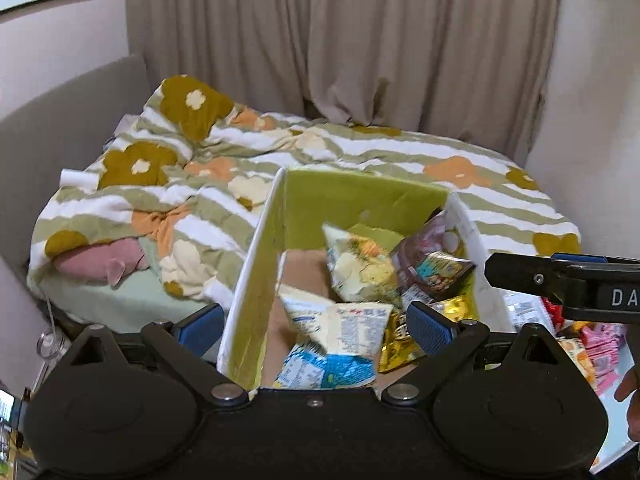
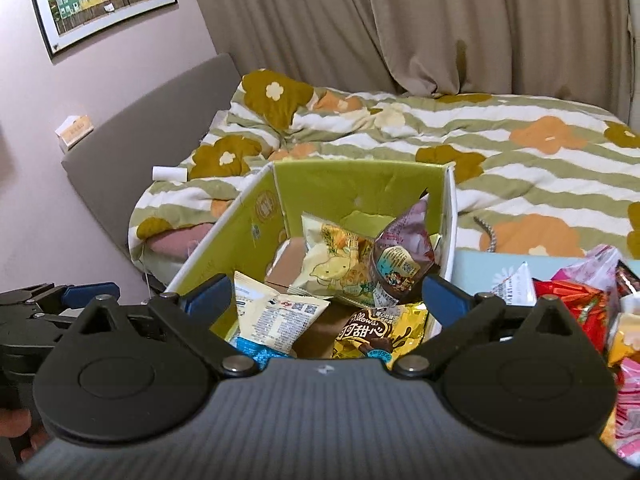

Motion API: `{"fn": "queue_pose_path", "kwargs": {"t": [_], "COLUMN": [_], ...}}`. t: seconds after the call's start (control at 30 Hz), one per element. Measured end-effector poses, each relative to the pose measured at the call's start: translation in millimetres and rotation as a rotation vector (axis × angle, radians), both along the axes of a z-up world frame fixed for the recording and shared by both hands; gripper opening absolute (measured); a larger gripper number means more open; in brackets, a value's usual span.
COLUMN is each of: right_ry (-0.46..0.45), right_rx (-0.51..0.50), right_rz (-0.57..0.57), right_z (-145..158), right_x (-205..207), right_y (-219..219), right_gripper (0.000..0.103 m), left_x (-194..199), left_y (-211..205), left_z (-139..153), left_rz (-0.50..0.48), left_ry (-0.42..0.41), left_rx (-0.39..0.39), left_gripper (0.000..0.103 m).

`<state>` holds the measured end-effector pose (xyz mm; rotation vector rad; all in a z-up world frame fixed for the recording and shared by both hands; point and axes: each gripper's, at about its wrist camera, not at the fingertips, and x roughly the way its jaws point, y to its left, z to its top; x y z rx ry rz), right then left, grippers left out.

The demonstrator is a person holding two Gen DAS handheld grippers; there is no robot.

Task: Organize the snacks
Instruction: 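Move both tools back over the snack pile toward the next bags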

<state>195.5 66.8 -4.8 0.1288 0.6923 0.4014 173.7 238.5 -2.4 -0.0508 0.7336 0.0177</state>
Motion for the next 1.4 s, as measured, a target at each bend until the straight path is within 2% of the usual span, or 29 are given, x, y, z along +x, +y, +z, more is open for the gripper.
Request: {"fn": "queue_pose_path", "kwargs": {"t": [0.3,0.5,0.57,0.73,0.9,1.07,1.4], "right_ry": [-0.070,-0.113,-0.103,-0.060,-0.001,0.054,0.200], "right_rx": [-0.034,-0.055,-0.056,-0.064,-0.069,-0.068,-0.010], "right_rz": [-0.118,-0.218,-0.253,-0.301,-0.319,-0.310,-0.268], "right_z": [29,39,37,29,8,-25,-105], "right_x": [-37,-58,-59,-63,-60,-51,-23], "right_y": [-41,-102,-129,-190,-243,-282,-318], "right_gripper": [0.103,0.103,0.103,0.103,0.103,0.103,0.103], "left_x": [-10,-16,-18,-12,-4,10,40], "left_y": [-43,-98,-122,-181,-229,-275,-324], "left_z": [19,24,23,13,-7,-40,-118], "left_rz": [-0.128,-0.195,-0.209,-0.239,-0.238,-0.234,-0.227], "left_ry": [-0.065,-0.091,-0.095,-0.047,0.003,0.057,0.198], "left_rx": [-0.029,-0.033,-0.037,-0.049,-0.059,-0.047,-0.039], "left_gripper": [0.099,0.099,0.099,0.099,0.099,0.099,0.095]}}
